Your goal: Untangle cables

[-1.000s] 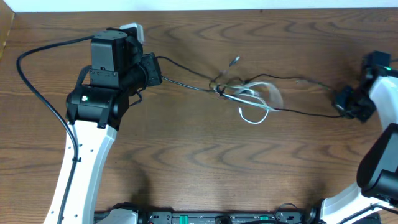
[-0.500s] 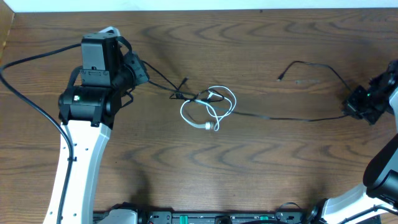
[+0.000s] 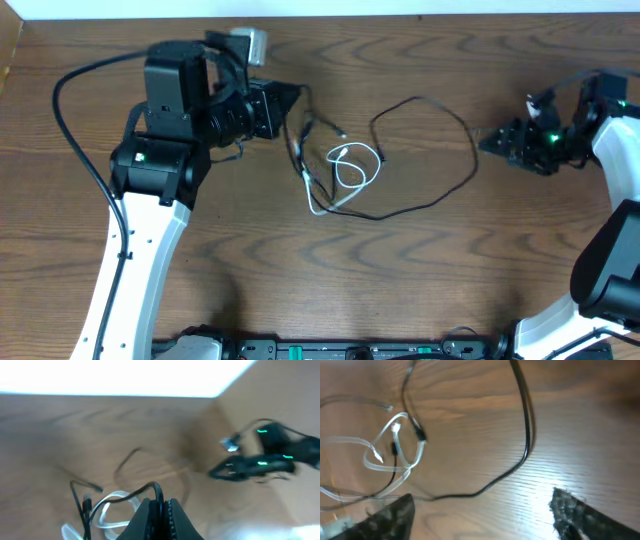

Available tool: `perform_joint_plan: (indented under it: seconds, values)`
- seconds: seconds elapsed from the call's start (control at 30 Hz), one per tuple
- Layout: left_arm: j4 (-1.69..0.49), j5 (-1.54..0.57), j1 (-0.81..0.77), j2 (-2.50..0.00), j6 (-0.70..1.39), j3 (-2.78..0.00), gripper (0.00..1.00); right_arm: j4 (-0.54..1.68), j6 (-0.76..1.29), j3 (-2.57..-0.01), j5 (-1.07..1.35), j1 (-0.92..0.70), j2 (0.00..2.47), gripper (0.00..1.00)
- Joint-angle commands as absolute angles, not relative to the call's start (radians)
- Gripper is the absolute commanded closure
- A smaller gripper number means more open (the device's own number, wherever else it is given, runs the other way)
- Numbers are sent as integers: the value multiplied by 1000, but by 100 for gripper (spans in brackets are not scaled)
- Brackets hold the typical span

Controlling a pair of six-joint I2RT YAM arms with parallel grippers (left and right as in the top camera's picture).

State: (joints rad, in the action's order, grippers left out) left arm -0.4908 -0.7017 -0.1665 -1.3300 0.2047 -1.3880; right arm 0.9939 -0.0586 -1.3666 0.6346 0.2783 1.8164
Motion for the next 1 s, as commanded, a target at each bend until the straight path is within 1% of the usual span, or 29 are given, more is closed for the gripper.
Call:
perform_joint_plan:
  seconds: [0.0,0.1,0.23,0.43,0.53,0.73,0.87,0.97]
  values:
    - [-417,-876,-167,-1333,304,-1407,93,1026,-123,-1452,710,237,1741,14]
    - [-336,-893,-168,-1333,443,-1407,93,1042,-147,-1499,759,196,1698,9]
    - [-239,-905,-181,-1333,591,-1407,92,1011,-145,-1523,852,122,1652,9]
    - [-123,-872,-214,-1334,756,-1407,93,979,-122,-1522,886,-47,1668,14]
    - [-121,-817,-215,-1334,831,-1407,92,968,-146,-1522,886,-133,1693,20]
    - [-121,-759,-215,-1335,874,-1407,92,965,-294,-1522,895,-261,1732,26]
    - [-122,-746,-215,-1335,874,-1407,92,970,-412,-1521,975,-304,1751,30]
    - [-122,-746,-215,-1335,874,-1407,92,972,-463,-1514,1018,-322,1758,35]
